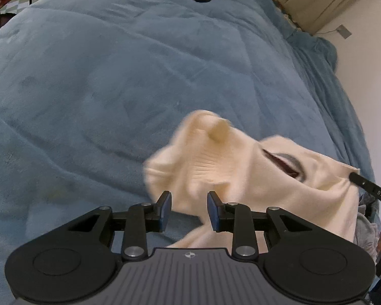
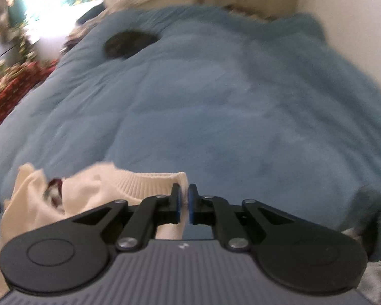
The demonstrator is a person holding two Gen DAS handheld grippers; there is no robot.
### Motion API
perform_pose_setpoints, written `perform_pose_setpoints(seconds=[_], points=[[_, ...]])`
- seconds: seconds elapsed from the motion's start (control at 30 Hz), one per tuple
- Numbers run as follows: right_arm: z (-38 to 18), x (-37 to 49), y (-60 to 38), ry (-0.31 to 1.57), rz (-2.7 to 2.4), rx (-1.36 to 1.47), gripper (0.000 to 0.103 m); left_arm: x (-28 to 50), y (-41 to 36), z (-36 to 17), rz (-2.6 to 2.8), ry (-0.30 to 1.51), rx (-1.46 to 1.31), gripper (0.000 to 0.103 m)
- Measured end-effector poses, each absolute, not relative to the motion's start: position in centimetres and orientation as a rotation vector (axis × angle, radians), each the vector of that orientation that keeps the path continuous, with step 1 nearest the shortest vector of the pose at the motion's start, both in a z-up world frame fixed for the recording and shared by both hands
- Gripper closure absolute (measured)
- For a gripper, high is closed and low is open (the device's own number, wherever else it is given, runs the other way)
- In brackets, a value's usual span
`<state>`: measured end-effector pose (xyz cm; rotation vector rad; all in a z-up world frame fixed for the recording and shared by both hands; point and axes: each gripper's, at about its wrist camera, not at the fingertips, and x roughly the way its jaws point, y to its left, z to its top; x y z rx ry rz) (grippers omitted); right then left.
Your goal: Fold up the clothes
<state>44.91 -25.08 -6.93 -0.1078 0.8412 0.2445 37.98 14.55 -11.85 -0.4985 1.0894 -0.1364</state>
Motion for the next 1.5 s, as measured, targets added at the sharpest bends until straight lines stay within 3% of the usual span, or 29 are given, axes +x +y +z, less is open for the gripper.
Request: perform_pose_setpoints(seconds=[0.47,0.57,0.6,0.63,1.07,1.43,1.5], points=[[-9.3,43.2,-27.4,0.921,0.201,-0.022,0.096,40.3,10.4,-12.8,-0.247,1.127,-0.502,0.068],[-9.7,43.5,-27.1,0.925,0.212,-0.006,0.096,41.2,9.6,-13.7,-0.227,1.142,-0.491,0.077],[-9.8,43.6,-27.2,0.926,0.216,0.002,0.096,41.4,9.6,-14.1,-0.209,1.151,-0.509,0.095],[-9.7,43.7,-27.3,0.927,0.221,0.009,0.096,41.5,9.8,-14.2,-0.175,1.145,-0.521,0.096],[-7.8,44.1,-24.9,0.892,0.317,0.076,0.096,38.6,20.6,-7.1,0.14,0.863,-0.458,0.097],[-7.4,45.0,-20.9,0.865,0.314,-0.032,0.096,37.7,22.9,-10.1,0.154,0.907,-0.528,0.096],[-7.5,45.0,-21.1,0.868,0.292,-0.037,0.089,37.8,22.8,-10.1,0.13,0.891,-0.55,0.091]])
